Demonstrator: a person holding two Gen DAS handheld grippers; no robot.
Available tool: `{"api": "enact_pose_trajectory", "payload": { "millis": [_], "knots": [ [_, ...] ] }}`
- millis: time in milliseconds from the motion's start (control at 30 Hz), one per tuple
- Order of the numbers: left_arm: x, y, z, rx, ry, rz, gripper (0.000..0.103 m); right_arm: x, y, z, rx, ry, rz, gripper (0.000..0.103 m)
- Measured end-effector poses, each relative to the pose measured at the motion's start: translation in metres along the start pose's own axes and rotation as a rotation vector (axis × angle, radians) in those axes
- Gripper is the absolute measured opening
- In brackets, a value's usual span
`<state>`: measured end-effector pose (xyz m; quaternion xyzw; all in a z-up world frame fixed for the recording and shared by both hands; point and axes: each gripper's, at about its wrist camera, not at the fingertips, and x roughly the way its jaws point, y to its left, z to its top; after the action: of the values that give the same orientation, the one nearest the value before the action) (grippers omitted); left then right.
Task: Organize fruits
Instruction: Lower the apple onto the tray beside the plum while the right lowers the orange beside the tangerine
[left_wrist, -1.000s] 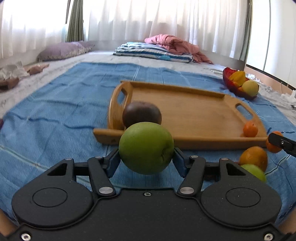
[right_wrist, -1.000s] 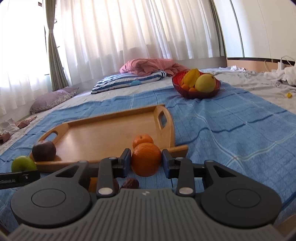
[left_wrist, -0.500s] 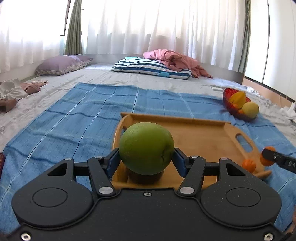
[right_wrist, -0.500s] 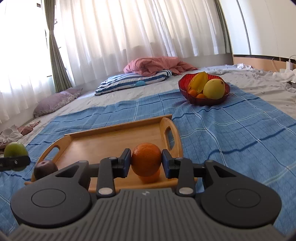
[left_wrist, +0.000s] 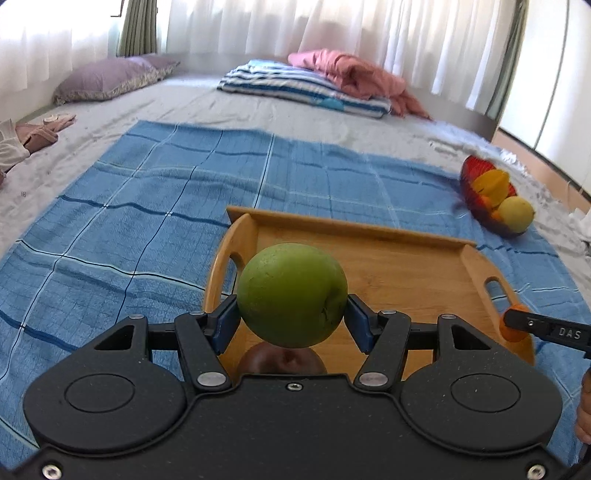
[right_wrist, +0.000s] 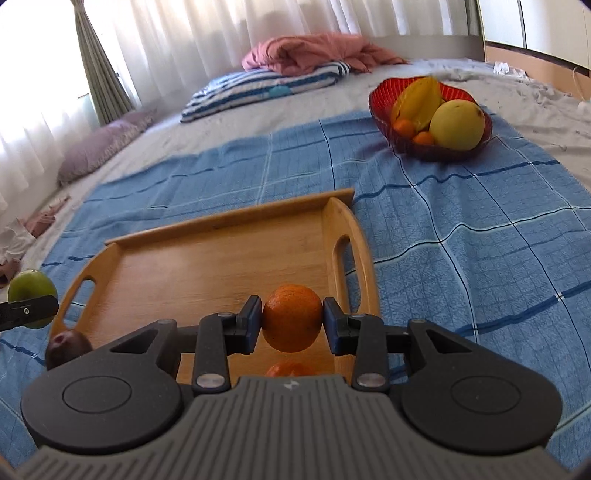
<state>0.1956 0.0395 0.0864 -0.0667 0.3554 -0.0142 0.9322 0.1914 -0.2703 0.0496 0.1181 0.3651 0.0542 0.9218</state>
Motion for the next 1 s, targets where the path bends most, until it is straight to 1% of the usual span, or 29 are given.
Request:
{"api": "enact_pose_trajectory", "payload": {
  "millis": [100,267,667,1000],
  "knots": [
    [0.015,-0.002,0.004,0.004,0.032,0.02,0.059,0.007,0.0,-0.001,-0.003,0.016,-0.013,0.04],
    [0.031,-0.004,0.003,0.0,0.074,0.027,0.059,0.01,0.004,-0.005,-0.033,0.03,-0.017,0.04],
    [0.051,-0.01,0.001,0.039,0.108,0.058,0.059,0.015,0.009,-0.007,-0.072,0.046,-0.018,0.04],
    [0.067,-0.01,-0.001,0.038,0.143,0.078,0.059,0.02,0.01,-0.006,-0.081,0.046,-0.019,0.04]
  ]
}}
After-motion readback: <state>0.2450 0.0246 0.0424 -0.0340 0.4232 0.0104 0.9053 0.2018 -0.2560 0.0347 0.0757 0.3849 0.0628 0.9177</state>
